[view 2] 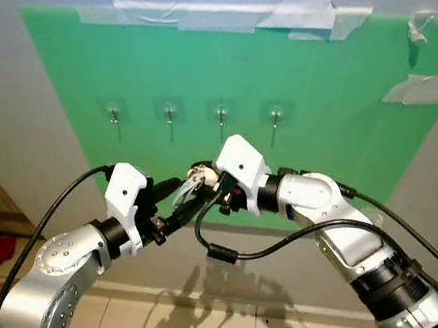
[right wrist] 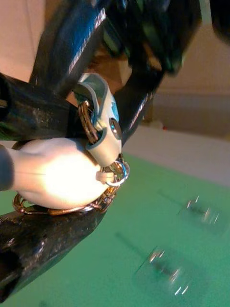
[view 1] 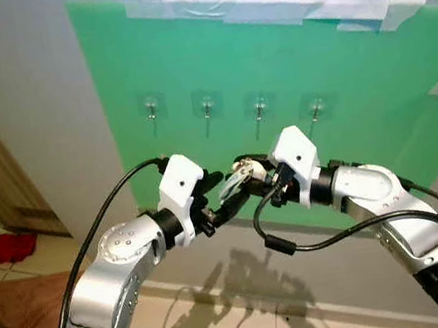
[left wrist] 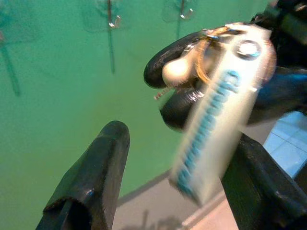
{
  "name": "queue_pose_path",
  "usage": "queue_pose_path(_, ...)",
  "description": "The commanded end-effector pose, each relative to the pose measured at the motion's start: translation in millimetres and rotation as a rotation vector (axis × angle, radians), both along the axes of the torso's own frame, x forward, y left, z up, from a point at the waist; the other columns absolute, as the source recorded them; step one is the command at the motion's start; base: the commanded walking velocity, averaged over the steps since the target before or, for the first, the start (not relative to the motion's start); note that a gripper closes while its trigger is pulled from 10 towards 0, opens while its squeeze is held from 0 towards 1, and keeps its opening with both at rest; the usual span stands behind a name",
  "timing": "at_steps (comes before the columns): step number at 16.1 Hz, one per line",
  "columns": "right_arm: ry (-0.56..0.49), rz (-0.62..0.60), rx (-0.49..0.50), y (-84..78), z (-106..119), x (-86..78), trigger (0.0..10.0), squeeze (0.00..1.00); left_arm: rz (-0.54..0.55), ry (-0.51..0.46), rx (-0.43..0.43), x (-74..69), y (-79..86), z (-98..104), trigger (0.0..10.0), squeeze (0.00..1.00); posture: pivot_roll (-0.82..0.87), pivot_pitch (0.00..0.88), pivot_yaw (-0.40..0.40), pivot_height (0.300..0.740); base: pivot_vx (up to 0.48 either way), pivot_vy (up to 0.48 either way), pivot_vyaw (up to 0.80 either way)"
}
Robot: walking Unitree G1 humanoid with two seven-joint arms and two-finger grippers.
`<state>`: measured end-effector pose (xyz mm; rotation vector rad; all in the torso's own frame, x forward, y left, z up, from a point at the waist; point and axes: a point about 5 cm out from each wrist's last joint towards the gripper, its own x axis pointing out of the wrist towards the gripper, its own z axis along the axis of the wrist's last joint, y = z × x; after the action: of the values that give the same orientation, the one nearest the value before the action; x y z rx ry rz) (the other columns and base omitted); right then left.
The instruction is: Hang keys on a hook
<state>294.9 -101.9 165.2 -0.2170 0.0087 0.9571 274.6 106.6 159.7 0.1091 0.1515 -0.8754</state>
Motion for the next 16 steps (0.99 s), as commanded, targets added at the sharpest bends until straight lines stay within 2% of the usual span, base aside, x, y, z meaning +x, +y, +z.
queue_pose_path(1,0.127,-0.278,0.081,-22.8,-14,12.5,0.0,0.0,0.141,-0.076,-0.035,10.0,4.9,9,10.0,0.0,-0.03,0.0,-0.045,0.74,0.0,0.0,0.0)
queue_pose_path(2,0.177,-0.351,0.113,-27.2,-19,14.2,0.0,0.0,0.212,-0.096,-0.057,15.7,8.3,12,10.0,0.0,-0.02,0.0,-0.046,0.74,0.0,0.0,0.0)
queue_pose_path(3,0.271,-0.469,0.197,-33.7,-29,14.8,0.0,0.0,0.32,-0.111,-0.123,24.2,13.8,19,10.0,0.0,-0.02,0.0,-0.048,0.74,0.0,0.0,0.0)
queue_pose_path(4,0.327,-0.532,0.248,-35.3,-38,12.4,0.0,0.0,0.374,-0.115,-0.188,27.3,15.0,25,10.0,0.0,-0.02,0.0,-0.047,0.74,0.0,0.0,0.0)
queue_pose_path(7,0.381,-0.567,0.262,-26.5,-51,5.7,0.0,0.0,0.408,-0.108,-0.215,29.3,11.6,25,10.0,0.0,-0.02,0.0,-0.04,0.74,-0.216,0.0,0.0)
queue_pose_path(9,0.393,-0.586,0.255,-26.6,-51,6.6,0.0,0.0,0.428,-0.107,-0.228,31.9,11.7,26,10.0,0.0,-0.02,0.0,-0.039,0.74,-0.349,0.0,0.0)
queue_pose_path(13,0.382,-0.605,0.263,-28.2,-50,10.3,0.0,0.0,0.459,-0.127,-0.203,33.8,12.2,25,10.0,0.0,-0.02,0.0,-0.041,0.74,-0.469,0.0,0.0)
queue_pose_path(14,0.358,-0.603,0.259,-29.0,-49,10.7,0.0,0.0,0.466,-0.13,-0.196,34.1,12.5,24,10.0,0.0,-0.02,0.0,-0.041,0.74,-0.469,0.0,0.0)
queue_pose_path(16,0.239,-0.602,0.224,-31.1,-42,11.3,0.0,0.0,0.488,-0.129,-0.19,35.8,14.5,22,10.0,0.0,-0.02,0.0,-0.041,0.74,-0.232,0.0,0.0)
